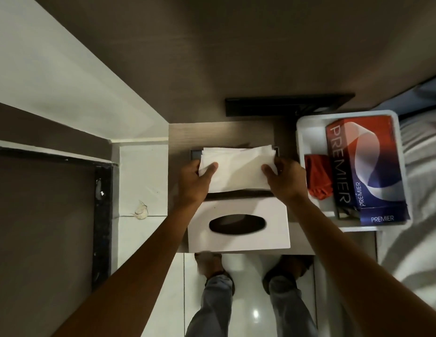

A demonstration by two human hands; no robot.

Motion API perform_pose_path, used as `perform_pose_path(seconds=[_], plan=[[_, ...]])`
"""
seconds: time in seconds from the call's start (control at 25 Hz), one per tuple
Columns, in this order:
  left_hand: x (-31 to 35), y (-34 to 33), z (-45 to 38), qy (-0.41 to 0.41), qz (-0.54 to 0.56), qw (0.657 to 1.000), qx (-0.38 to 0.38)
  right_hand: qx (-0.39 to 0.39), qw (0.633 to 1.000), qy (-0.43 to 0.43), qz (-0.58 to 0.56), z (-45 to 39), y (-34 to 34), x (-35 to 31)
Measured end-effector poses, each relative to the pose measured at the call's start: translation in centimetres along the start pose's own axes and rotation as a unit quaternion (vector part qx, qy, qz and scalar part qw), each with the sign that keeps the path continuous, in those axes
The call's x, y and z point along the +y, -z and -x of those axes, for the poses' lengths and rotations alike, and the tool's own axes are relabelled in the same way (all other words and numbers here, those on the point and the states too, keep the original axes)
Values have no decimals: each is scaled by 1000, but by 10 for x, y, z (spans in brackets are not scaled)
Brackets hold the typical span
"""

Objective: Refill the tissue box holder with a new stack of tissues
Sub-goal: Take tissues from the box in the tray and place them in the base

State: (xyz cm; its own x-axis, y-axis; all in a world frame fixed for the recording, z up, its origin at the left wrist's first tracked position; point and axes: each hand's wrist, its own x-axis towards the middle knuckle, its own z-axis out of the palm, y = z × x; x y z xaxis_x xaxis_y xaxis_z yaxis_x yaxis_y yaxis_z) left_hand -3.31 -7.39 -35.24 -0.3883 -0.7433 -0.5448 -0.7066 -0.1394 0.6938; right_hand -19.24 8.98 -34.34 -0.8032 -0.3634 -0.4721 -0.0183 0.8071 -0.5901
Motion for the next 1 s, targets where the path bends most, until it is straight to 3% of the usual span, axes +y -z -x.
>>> perform_pose_path(seconds=[0.2, 0.44, 0.76, 0.84, 1.0], plan=[[-2, -3, -3, -44, -7, 999, 30, 26, 997, 42, 53, -3, -2, -2], [-1, -8, -6, -98, -106, 988, 57, 47, 991, 45, 115, -4, 0, -1], [-10, -20, -11, -110, -162, 979, 60, 50, 977, 60, 199, -2, -6, 3], [-9, -18, -7, -126, -161, 977, 64, 46, 982, 48, 175, -1, -7, 1], [-18, 8, 25, -201, -240, 935, 164, 63, 995, 76, 15, 25, 5, 9]])
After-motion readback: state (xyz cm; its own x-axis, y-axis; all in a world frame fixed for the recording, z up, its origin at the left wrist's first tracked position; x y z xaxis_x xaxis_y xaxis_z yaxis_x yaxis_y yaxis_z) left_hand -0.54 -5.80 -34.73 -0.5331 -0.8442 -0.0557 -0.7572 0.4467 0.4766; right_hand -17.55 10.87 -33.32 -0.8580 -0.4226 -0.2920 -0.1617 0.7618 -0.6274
